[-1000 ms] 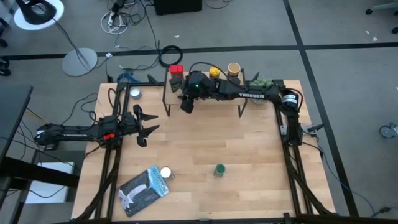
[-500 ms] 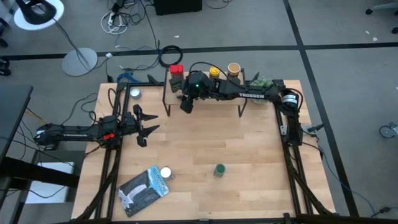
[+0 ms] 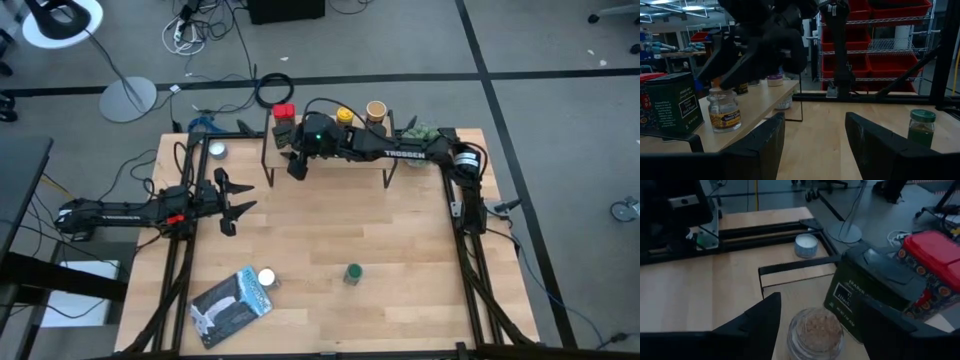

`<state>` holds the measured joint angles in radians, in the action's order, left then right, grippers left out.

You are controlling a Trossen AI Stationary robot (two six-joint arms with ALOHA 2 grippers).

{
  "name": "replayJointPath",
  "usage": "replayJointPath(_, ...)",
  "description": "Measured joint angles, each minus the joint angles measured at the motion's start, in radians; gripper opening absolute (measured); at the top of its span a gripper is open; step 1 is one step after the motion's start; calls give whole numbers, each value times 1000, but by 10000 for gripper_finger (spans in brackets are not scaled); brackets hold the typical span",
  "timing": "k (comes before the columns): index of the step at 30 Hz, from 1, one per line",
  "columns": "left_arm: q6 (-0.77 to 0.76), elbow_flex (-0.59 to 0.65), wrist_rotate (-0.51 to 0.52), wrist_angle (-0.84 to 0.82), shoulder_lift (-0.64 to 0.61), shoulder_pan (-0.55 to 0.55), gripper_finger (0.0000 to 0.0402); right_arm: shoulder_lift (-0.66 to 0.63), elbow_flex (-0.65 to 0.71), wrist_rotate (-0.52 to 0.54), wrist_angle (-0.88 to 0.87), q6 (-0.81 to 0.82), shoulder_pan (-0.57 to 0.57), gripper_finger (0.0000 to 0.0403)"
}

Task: Shelf spices
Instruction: Adjust the orange seasoning bag

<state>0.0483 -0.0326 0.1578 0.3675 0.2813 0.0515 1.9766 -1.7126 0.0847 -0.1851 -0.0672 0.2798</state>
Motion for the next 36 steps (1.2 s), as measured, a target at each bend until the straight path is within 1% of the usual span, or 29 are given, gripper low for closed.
replayJointPath(6, 0, 0, 0, 0, 0, 0, 214, -79, -4, 0, -20, -32, -25, 229)
replayJointPath(8, 0, 0, 0, 0, 0, 0, 214, -116, -4, 1, -35, -33, -36, 217)
replayJointPath(10, 0, 0, 0, 0, 0, 0, 214, -154, -5, 25, -83, -33, -52, 196)
replayJointPath(13, 0, 0, 0, -1, 0, 0, 214, -201, -6, 119, -204, -41, -84, 139)
replayJointPath(17, 0, 0, 0, -1, 0, 0, 214, -227, -6, 290, -427, -81, -146, 33)
replayJointPath(18, 0, 0, 0, -1, 0, 0, 214, -225, -6, 326, -478, -92, -163, 17)
replayJointPath(19, 0, 0, 0, 0, 0, 0, 214, -217, -6, 365, -524, -100, -182, 11)
replayJointPath(21, 0, 0, 0, 0, 0, 0, 214, -192, -6, 449, -581, -103, -215, 14)
replayJointPath(25, 0, 0, 0, 3, 0, 0, 214, -117, -5, 573, -576, -174, -250, 4)
replayJointPath(27, 0, 0, 0, 3, 0, 0, 214, -77, -5, 600, -533, -214, -247, 4)
replayJointPath(31, -2, 0, 0, 3, 0, 0, 214, -16, -4, 601, -437, -251, -199, 2)
replayJointPath(36, -5, 0, 0, 2, 0, 0, 214, -15, -4, 599, -383, -250, -128, 1)
